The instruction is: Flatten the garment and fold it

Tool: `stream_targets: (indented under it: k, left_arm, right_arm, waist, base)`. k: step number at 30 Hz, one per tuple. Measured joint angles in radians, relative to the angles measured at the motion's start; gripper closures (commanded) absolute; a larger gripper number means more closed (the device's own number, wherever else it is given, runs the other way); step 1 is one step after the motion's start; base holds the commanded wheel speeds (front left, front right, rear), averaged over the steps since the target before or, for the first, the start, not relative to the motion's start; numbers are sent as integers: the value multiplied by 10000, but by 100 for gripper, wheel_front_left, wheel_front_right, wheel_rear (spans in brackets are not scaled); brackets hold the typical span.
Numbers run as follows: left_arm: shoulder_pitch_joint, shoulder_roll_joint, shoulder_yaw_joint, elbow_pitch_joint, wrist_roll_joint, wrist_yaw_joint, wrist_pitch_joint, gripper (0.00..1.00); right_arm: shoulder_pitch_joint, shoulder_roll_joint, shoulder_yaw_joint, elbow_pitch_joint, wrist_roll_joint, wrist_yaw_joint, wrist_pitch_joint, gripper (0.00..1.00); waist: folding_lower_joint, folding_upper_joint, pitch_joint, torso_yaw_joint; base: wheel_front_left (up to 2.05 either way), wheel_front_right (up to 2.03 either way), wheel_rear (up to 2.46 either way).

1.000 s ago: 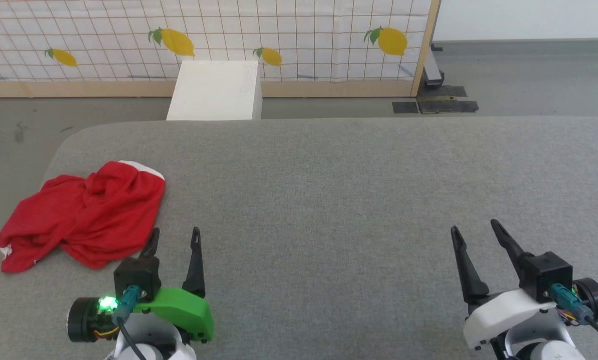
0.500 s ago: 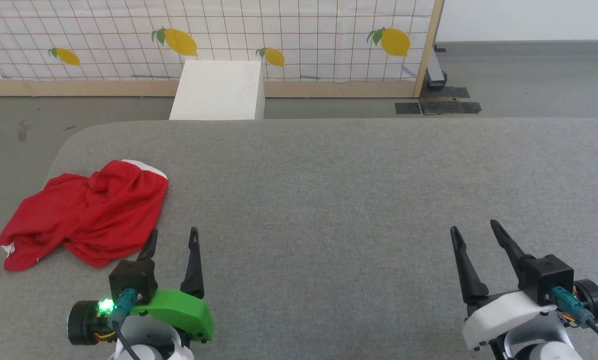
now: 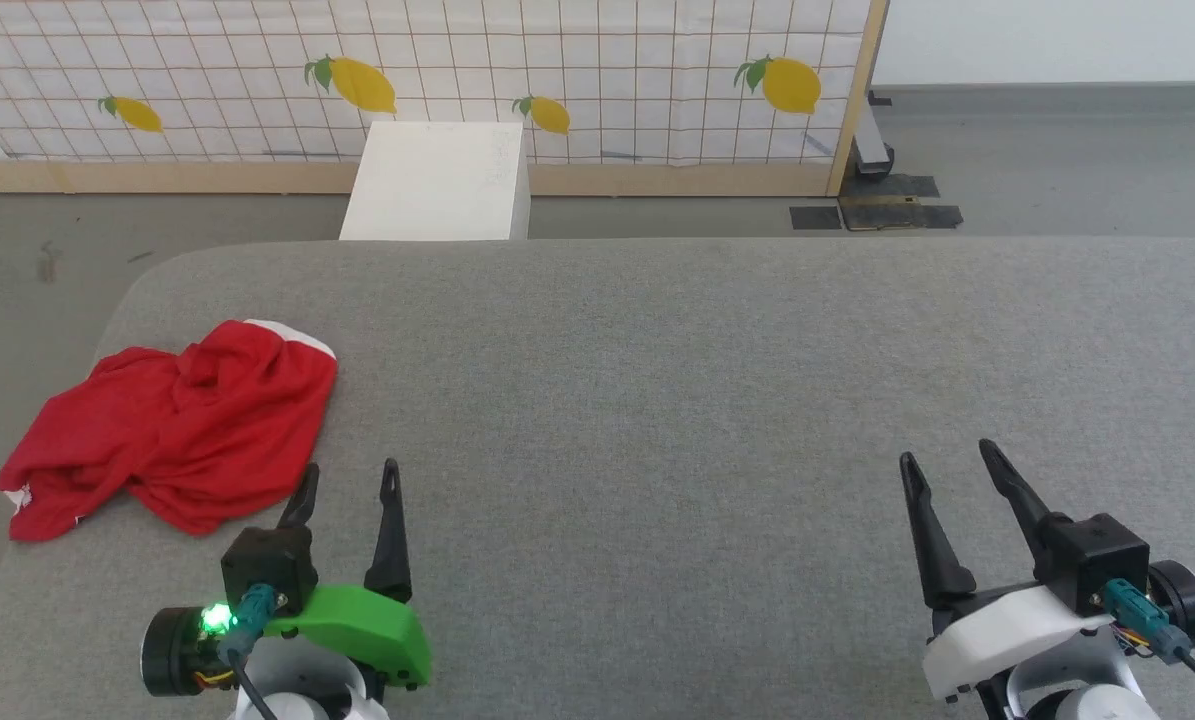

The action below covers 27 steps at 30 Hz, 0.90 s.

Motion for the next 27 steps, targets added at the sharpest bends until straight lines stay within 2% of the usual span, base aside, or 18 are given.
stream_targets:
  k: [27]
  left_arm:
    - [-92,0,-211,453,-533,159,-612,0]
  right_arm:
    - [-1,2,21,190,261,0,-608,0]
  waist:
    - [0,0,-53,37]
  base:
    - [0,0,0]
